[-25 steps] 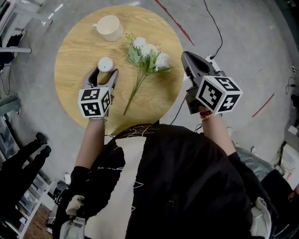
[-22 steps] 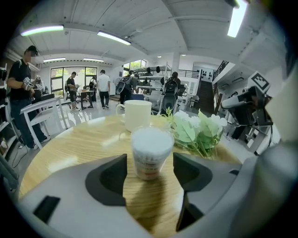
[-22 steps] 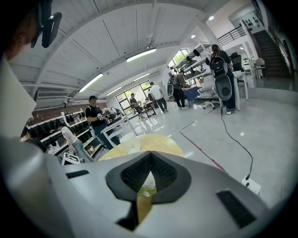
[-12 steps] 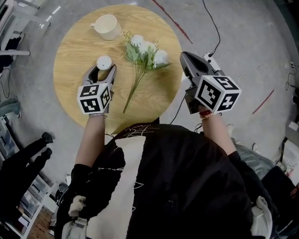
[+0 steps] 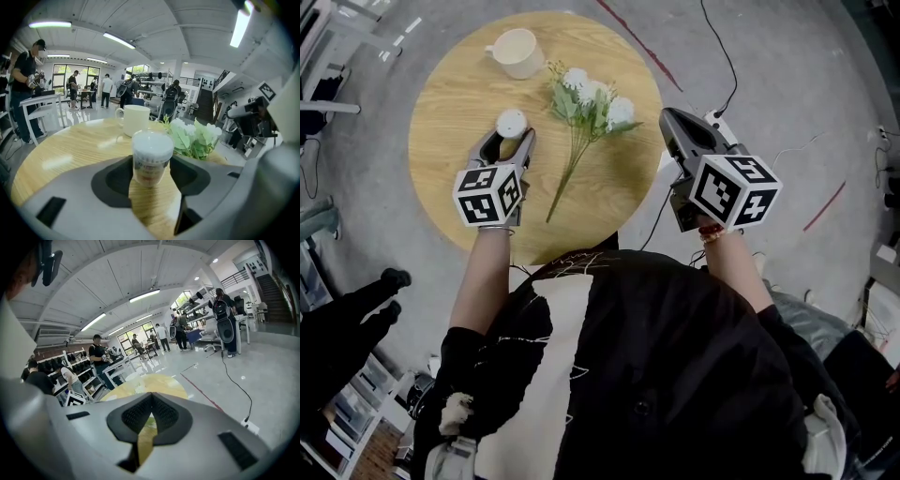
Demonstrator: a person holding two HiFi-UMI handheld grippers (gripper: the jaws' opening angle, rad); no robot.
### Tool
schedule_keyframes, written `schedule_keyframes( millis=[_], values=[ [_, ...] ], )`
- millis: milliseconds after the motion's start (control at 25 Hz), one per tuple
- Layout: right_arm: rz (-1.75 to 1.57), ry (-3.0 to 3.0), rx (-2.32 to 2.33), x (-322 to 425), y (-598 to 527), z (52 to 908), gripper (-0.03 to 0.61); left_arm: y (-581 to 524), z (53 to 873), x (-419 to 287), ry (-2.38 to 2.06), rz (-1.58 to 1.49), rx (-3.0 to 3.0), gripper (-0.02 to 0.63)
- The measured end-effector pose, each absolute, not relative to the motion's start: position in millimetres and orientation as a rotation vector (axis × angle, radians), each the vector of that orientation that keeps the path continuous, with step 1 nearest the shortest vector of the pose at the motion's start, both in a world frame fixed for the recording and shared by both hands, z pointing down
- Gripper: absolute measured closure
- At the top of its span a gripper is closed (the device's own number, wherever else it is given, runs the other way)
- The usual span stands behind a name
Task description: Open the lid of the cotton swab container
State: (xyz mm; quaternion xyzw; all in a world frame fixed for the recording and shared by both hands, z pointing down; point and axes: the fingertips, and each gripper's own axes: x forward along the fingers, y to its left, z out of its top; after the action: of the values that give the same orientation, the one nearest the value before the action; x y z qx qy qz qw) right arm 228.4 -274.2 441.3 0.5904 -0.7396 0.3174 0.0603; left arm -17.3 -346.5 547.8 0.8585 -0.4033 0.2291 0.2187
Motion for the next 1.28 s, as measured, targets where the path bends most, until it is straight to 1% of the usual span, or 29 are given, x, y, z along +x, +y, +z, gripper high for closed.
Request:
schedule_keyframes(
  millis=[400,1040,1080,1160,1280],
  values=[
    [0.919,-2.305,1.719,198,-263,425,0.572,-314,516,-20,-1.051,0.506,2.4,0.357],
    [0.79,-2.57,1.534,122,-229,376,0.572,-256,458,-39,-1.069,0.479,2.47,0.357],
    [0.784,-2.583,1.518,118,-226,374,0.57,-253,454,-39,-1.069,0.475,2.477,0.359],
    [0.769,-2.6,1.484,109,-220,371,0.529,-245,448,-39,-1.069,0.462,2.49,0.357],
    [0.745,-2.625,1.433,99,-209,367,0.518,-231,440,-36,-1.062,0.441,2.507,0.359]
  ],
)
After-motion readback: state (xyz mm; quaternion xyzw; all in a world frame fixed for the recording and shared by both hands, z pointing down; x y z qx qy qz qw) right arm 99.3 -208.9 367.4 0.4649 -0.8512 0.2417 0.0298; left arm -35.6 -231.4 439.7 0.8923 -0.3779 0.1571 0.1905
